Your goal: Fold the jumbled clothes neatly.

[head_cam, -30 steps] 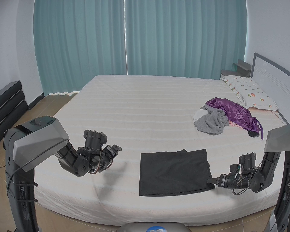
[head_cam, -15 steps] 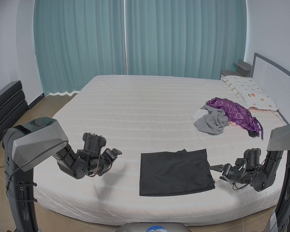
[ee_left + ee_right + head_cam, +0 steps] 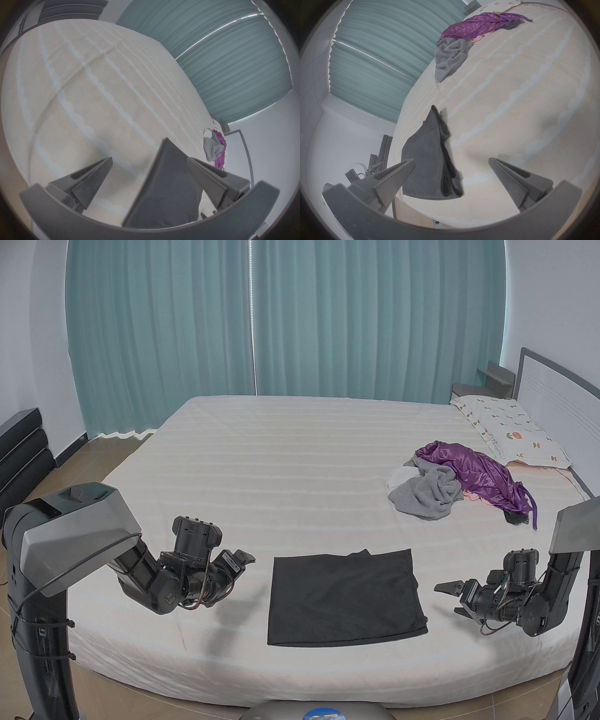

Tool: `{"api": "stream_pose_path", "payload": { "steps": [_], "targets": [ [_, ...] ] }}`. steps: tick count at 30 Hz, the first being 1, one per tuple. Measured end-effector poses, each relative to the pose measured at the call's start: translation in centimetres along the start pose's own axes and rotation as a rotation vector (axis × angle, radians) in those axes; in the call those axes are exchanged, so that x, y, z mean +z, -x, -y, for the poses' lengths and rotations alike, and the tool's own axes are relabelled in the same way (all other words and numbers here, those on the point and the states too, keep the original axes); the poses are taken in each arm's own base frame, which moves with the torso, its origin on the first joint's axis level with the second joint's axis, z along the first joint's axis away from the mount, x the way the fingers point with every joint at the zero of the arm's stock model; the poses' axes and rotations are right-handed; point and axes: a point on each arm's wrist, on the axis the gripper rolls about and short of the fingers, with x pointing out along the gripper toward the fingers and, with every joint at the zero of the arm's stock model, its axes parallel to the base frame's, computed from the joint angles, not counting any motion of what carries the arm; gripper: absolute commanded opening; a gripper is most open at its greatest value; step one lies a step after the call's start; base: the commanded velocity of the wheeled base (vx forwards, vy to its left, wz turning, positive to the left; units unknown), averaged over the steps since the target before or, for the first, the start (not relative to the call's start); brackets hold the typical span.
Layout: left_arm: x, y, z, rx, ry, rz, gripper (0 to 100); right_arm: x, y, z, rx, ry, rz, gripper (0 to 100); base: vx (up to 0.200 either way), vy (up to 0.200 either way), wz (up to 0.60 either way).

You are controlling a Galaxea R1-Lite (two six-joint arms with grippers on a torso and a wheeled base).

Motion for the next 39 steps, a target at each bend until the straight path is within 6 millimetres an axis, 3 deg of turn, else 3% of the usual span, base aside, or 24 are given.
{"api": "stream_pose_path", "payload": {
  "steps": [11, 22, 37, 38, 39],
  "targets": [
    [-2.5, -0.5, 1.0, -0.015, -0.225, -0.039, 100, 0.0, -0.3, 0.1, 0.000, -0.016, -0.004, 100, 0.000, 0.000, 0.00],
    [-4.2, -2.9, 0.9, -0.024, -0.413, 0.008, 100, -0.1, -0.3, 0.2, -0.002, -0.020, -0.004, 100, 0.000, 0.000, 0.00],
    [-5.4, -4.6, 0.5, -0.012, -0.443, 0.006, 100, 0.0, -0.3, 0.1, -0.001, -0.020, -0.003, 100, 0.000, 0.000, 0.00],
    [-5.5, -4.6, 0.5, -0.014, -0.443, 0.005, 0, 0.0, -0.3, 0.1, -0.001, -0.019, -0.003, 100, 0.000, 0.000, 0.00],
    [-5.5, -4.6, 0.6, -0.015, -0.444, 0.004, 0, 0.0, -0.4, 0.1, 0.000, -0.019, -0.002, 100, 0.000, 0.000, 0.00]
  ]
}}
